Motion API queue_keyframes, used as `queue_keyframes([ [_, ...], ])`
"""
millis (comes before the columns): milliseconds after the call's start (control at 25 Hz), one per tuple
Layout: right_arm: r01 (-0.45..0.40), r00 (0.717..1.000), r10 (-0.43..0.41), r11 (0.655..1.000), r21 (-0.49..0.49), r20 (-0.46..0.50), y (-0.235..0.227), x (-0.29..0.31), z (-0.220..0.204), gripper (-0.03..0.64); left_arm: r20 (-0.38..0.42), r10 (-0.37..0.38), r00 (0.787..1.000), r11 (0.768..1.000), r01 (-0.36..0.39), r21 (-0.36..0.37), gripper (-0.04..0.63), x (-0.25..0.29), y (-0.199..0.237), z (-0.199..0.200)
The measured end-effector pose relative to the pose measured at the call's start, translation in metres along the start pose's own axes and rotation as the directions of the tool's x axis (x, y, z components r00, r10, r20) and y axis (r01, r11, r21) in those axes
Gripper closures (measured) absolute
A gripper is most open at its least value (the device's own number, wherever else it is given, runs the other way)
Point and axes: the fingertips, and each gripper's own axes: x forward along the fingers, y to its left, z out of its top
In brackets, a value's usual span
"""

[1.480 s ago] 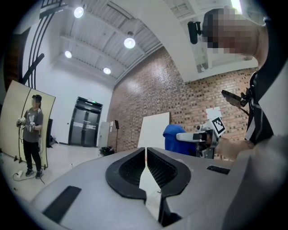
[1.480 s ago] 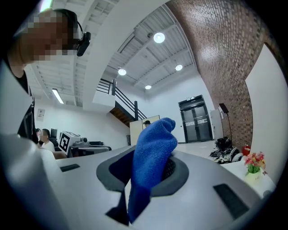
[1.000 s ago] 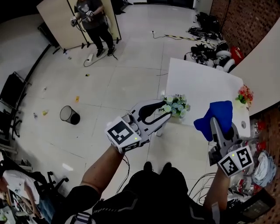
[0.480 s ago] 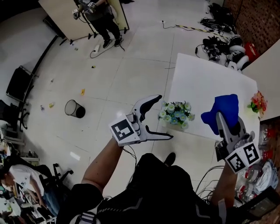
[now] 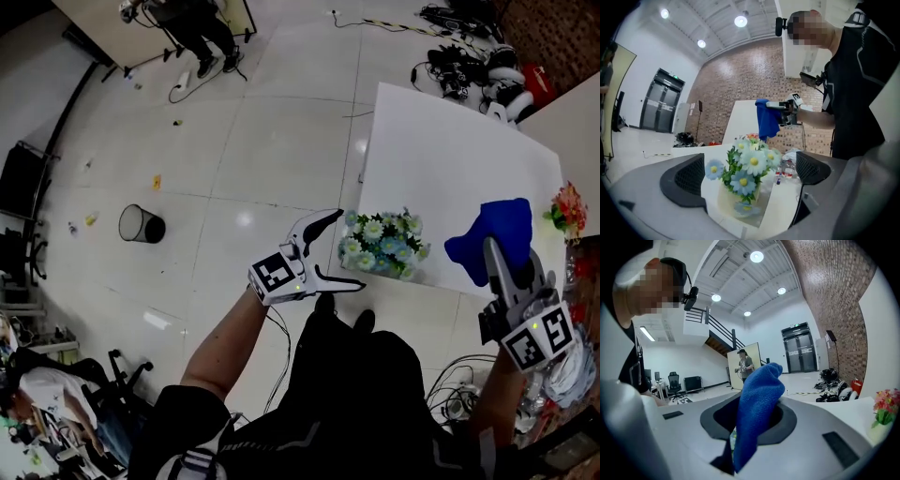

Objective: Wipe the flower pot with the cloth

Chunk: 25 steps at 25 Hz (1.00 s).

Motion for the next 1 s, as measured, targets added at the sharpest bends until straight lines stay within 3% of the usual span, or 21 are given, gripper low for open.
queue_keyframes([
  [200,0.051,0.998,-0.051,0.999,0.001,-0.022,-0.016,0.001,-0.03,0.54,-0.047,-0.025,0.999,0.998,0.027,0.056,0.0,0.024,0.018,-0.062],
  [360,0.071,0.996,-0.072,0.997,-0.013,-0.046,-0.028,0.005,-0.049,0.54,-0.06,-0.045,0.997,0.995,0.051,0.087,0.0,0.044,0.027,-0.089],
  [640,0.064,0.994,-0.066,0.998,-0.022,-0.082,-0.036,0.016,-0.061,0.54,-0.143,-0.098,0.985,0.986,0.115,0.118,0.0,0.069,0.027,-0.102],
  [1000,0.067,0.992,-0.063,0.997,0.033,-0.106,-0.044,0.029,-0.063,0.54,-0.207,-0.147,0.967,0.978,0.174,0.119,0.0,0.086,0.03,-0.094],
])
